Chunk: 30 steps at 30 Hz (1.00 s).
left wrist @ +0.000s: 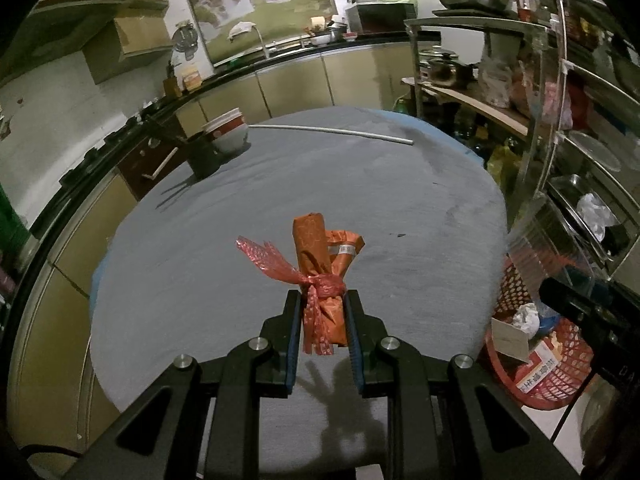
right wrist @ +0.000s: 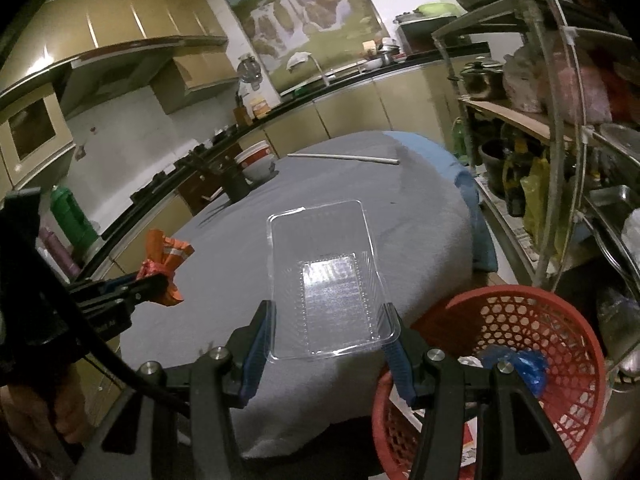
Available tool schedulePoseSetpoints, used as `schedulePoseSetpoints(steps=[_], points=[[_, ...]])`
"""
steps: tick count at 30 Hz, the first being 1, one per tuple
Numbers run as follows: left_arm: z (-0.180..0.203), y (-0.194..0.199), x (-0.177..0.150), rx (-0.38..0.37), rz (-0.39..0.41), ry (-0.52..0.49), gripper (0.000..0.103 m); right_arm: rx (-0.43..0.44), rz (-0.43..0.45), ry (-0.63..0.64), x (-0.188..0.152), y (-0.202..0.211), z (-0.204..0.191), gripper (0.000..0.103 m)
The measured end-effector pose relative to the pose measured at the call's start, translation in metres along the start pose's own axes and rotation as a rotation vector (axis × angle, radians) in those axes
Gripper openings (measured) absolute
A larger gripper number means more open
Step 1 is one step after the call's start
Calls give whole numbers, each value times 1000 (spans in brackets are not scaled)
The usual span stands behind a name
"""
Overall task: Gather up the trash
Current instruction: 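Carry the orange bag with the left tool while the right tool carries the clear tray to the basket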
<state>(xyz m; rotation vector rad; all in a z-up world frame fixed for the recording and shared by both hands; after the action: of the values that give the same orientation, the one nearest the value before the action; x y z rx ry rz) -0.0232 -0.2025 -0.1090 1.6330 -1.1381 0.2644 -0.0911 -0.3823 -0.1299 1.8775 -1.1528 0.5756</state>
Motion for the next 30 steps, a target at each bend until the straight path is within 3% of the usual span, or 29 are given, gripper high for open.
schedulePoseSetpoints(steps=[30], points=[[117,43,18,-129,111,-229,22,-141,96,-147,-21,88,86,56]])
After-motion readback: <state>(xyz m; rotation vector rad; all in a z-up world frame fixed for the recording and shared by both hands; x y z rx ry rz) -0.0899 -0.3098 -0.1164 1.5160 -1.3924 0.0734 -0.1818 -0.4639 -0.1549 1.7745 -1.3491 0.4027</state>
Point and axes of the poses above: each gripper's, at about its wrist camera, not at the fingertips, and y roughly against the way its jaws point, z to its right, x to its top, the point moved 7 cm from there along -y, roughly the way its jaws point, and after that the axes turned 14 degrees about x, right-handed, at the moved point
